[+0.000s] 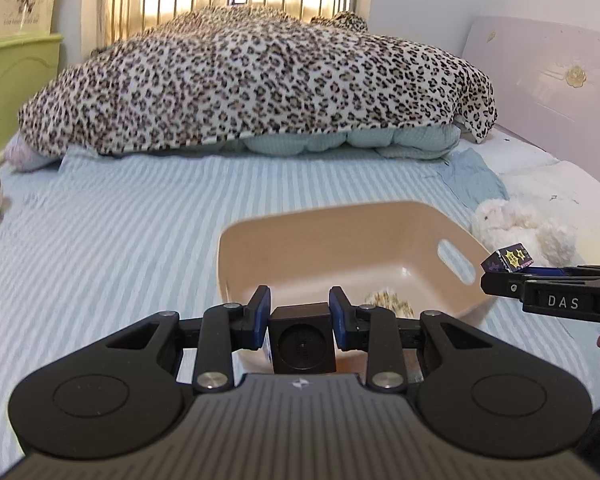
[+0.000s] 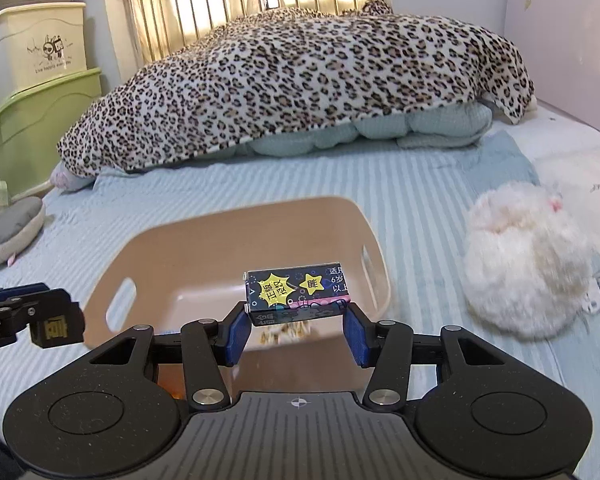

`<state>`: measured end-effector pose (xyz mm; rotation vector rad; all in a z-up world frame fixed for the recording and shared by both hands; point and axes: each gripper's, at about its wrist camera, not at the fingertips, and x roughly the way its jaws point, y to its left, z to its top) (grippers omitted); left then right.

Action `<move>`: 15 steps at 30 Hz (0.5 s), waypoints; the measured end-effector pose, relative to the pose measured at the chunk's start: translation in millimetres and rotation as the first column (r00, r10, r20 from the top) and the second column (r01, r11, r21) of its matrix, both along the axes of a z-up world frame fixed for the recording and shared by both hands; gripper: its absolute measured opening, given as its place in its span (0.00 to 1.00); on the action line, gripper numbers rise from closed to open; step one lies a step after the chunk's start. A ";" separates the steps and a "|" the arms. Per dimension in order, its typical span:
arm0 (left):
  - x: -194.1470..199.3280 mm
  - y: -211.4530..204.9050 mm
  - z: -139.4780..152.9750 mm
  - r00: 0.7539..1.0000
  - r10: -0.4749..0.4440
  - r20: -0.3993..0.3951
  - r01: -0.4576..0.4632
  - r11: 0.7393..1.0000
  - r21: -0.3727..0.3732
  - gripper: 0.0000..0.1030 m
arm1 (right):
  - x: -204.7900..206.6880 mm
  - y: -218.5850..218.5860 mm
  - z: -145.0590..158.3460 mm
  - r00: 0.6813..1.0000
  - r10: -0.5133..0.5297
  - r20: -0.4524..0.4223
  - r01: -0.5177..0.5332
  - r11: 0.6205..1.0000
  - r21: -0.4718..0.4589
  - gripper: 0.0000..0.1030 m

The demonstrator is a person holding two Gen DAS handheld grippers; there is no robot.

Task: Organize objects
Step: 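Lift cube box and snack box over the basket and release both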

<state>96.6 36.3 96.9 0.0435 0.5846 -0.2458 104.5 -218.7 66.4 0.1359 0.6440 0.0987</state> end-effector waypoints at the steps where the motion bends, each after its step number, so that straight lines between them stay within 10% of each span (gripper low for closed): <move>1: 5.5 -2.5 -0.7 1.000 0.001 0.007 -0.001 1.000 0.009 0.32 | 5.3 0.7 0.1 1.000 0.001 0.001 -0.001 1.000 -0.003 0.45; 15: 85.5 -31.5 -55.7 0.991 0.019 -0.131 -0.010 0.998 0.068 0.32 | 60.5 22.9 -35.4 0.995 0.041 -0.094 -0.048 0.996 -0.075 0.45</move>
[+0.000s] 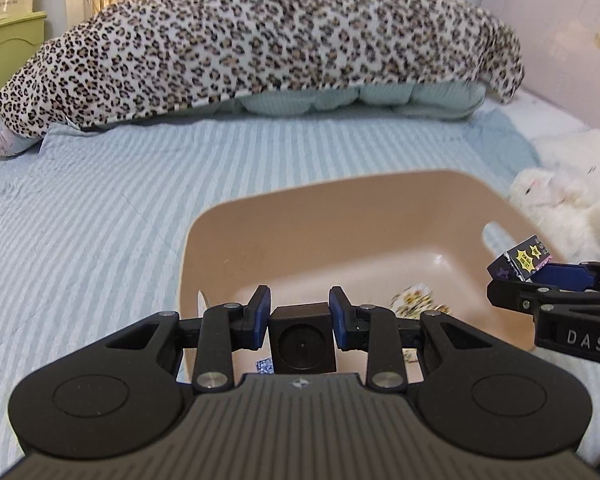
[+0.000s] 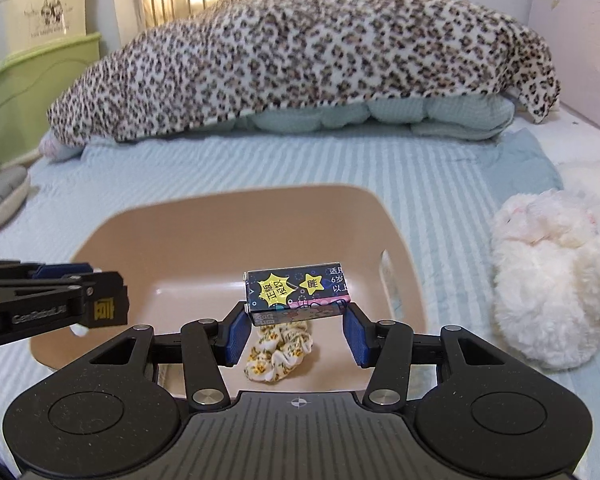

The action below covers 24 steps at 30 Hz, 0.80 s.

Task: Organize objects
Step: 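Lift cube box and snack box over the basket and release both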

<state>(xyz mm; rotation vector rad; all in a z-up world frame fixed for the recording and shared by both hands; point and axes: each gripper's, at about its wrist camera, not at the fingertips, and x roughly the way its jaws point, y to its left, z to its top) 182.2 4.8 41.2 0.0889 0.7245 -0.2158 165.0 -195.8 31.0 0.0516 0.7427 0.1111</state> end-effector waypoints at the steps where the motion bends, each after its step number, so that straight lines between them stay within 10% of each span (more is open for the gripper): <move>1: 2.9 -0.2 -4.1 1.000 0.000 -0.012 0.000 1.000 0.004 0.32 | 2.0 2.7 -3.8 1.000 0.007 -0.010 -0.007 1.000 -0.010 0.45; 12: 10.9 -2.7 -23.7 0.993 0.008 -0.116 -0.004 0.999 0.039 0.34 | 2.6 8.2 -15.2 0.999 0.018 -0.043 -0.020 0.998 -0.051 0.56; 16: 1.2 -1.0 -9.8 0.995 -0.022 -0.102 0.025 0.999 0.020 0.74 | -4.6 3.3 -1.8 1.000 0.011 -0.018 -0.012 1.000 -0.029 0.77; 24: -34.9 5.5 19.4 0.999 -0.040 -0.028 0.041 0.998 0.045 0.89 | -30.6 1.0 20.0 1.000 0.015 0.010 -0.015 1.000 -0.025 0.95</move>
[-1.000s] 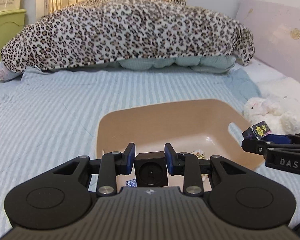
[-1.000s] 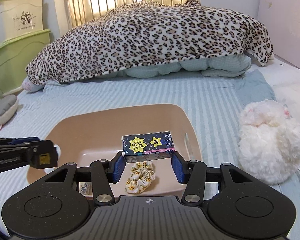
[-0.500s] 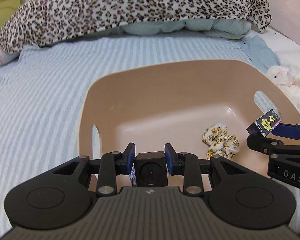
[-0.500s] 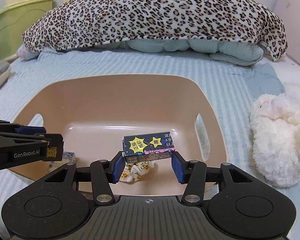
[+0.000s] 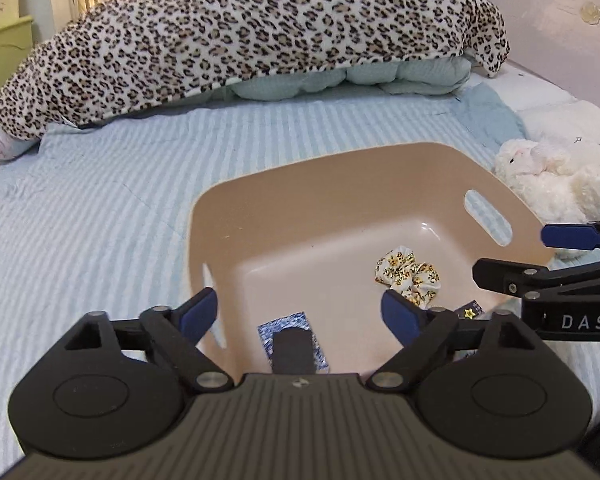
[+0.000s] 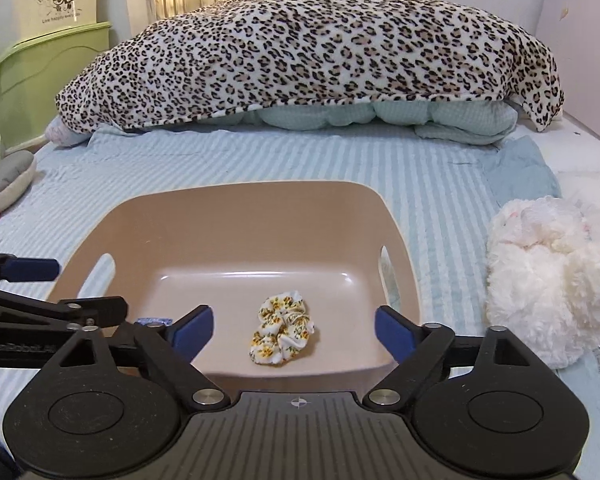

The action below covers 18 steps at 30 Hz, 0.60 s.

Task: Organize objects
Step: 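Lift cube box and snack box over the basket and release both, then grasp the hair clip with left tool while right tool grasps the green herb bag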

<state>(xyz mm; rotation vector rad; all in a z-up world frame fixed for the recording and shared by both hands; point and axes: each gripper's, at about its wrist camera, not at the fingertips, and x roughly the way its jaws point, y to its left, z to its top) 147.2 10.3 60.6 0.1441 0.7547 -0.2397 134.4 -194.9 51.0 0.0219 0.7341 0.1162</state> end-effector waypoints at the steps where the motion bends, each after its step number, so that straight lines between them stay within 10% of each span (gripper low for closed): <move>1: -5.0 2.0 2.3 1.000 0.003 0.011 -0.003 1.000 0.004 0.90 | -4.4 -0.6 1.9 1.000 -0.002 0.004 0.002 1.000 0.004 0.96; 18: -51.0 46.5 -30.1 0.993 0.075 -0.087 -0.070 0.996 0.062 0.93 | -49.7 -5.3 -35.6 0.990 -0.022 -0.139 0.022 1.000 -0.001 1.00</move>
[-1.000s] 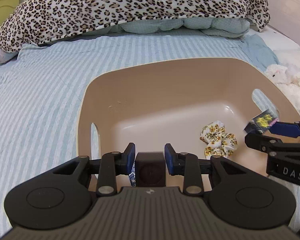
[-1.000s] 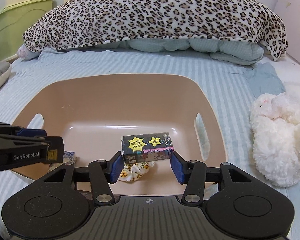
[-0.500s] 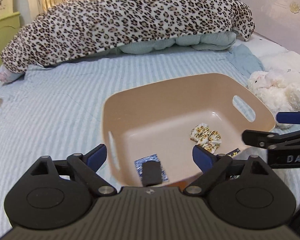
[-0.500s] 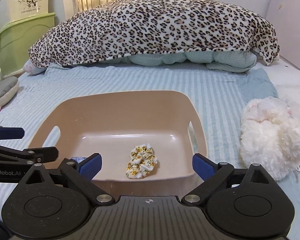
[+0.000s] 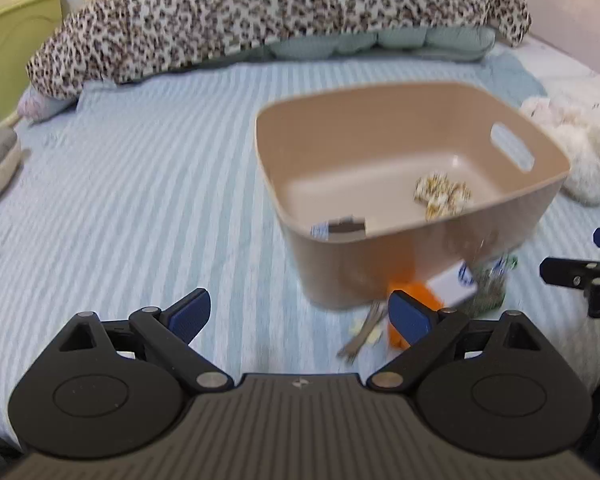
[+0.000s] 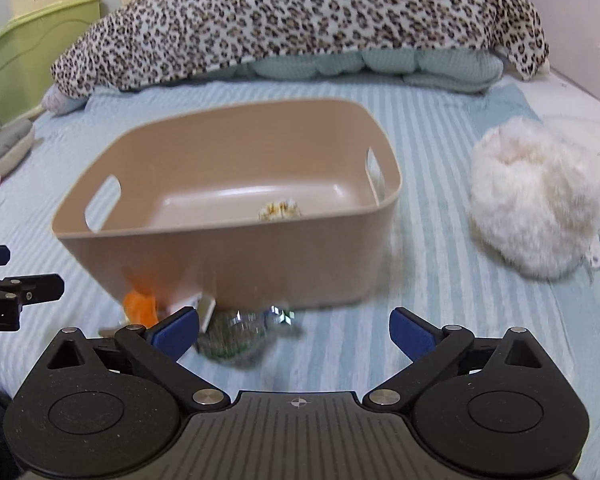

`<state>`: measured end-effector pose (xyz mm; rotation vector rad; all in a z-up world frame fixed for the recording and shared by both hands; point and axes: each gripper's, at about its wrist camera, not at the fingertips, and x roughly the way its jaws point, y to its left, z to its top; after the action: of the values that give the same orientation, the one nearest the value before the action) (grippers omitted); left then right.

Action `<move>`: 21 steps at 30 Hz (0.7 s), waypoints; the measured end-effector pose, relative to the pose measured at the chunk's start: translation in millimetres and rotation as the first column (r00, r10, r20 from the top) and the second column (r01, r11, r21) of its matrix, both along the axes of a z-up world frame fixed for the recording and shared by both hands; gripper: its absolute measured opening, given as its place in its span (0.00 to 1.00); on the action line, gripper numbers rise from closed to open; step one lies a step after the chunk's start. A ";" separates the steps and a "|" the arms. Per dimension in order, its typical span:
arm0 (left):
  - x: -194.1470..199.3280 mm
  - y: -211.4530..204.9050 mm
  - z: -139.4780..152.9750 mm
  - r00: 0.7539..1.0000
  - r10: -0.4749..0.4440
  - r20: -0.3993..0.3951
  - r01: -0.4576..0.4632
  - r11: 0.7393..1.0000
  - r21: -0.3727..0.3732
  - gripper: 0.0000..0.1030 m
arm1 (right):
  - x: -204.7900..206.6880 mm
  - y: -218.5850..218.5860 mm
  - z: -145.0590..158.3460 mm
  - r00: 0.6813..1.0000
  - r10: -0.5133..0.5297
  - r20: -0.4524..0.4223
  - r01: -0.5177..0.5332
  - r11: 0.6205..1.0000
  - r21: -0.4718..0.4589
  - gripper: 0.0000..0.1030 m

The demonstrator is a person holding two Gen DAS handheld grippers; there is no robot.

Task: Organize objects
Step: 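Grasp the hair clip with left tool while right tool grasps the green herb bag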

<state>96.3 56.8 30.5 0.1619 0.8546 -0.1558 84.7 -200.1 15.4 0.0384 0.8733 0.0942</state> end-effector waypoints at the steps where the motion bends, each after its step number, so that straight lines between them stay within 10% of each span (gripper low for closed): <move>1: -1.1 1.6 -4.2 1.000 0.004 -0.010 -0.003 1.000 0.005 0.93 | -0.9 0.5 -4.2 1.000 0.001 -0.010 -0.001 1.000 -0.003 1.00; 21: 12.7 1.4 -67.7 0.987 -0.043 -0.154 0.042 0.999 -0.015 0.93 | 6.1 18.8 -48.2 0.994 0.016 -0.105 -0.012 0.999 0.040 1.00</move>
<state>108.9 58.2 -37.2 0.1588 1.0048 -0.2152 90.8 -181.3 -32.8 0.0746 0.9771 0.1230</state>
